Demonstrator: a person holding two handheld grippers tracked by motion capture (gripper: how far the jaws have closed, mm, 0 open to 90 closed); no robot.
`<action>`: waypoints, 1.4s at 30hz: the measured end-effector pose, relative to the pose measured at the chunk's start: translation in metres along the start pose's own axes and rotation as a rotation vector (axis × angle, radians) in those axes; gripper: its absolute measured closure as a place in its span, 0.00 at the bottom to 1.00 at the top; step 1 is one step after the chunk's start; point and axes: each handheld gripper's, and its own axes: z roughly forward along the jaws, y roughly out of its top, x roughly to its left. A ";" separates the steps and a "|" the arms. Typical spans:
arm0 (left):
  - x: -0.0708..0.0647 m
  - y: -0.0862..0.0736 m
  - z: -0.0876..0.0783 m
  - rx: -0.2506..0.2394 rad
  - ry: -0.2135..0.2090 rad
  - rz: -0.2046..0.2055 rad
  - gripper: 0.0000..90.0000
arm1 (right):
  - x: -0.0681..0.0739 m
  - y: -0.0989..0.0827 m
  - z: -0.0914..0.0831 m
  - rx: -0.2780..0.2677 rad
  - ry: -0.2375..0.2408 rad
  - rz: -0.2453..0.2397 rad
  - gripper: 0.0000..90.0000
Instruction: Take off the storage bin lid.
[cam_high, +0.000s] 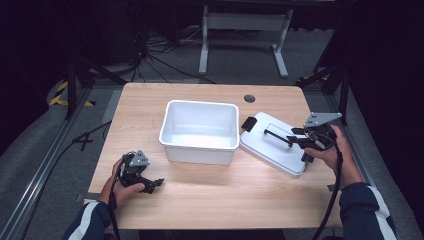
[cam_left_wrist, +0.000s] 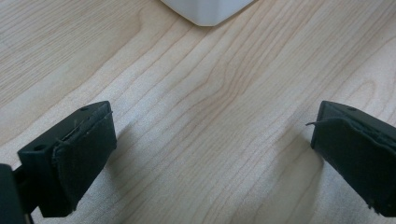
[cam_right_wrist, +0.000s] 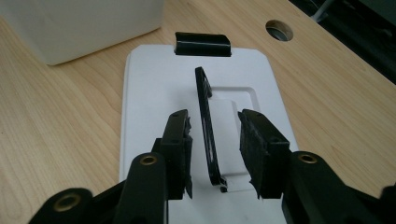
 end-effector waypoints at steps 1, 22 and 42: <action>0.000 0.000 0.000 0.000 0.000 0.000 0.01 | 0.000 0.000 0.000 0.000 0.000 0.000 0.70; 0.000 0.000 0.000 -0.006 -0.002 -0.003 0.01 | 0.027 -0.037 -0.032 -0.016 0.000 0.022 0.60; 0.000 0.000 0.000 -0.001 -0.001 -0.002 0.01 | 0.050 -0.081 -0.038 -0.012 -0.034 0.072 0.36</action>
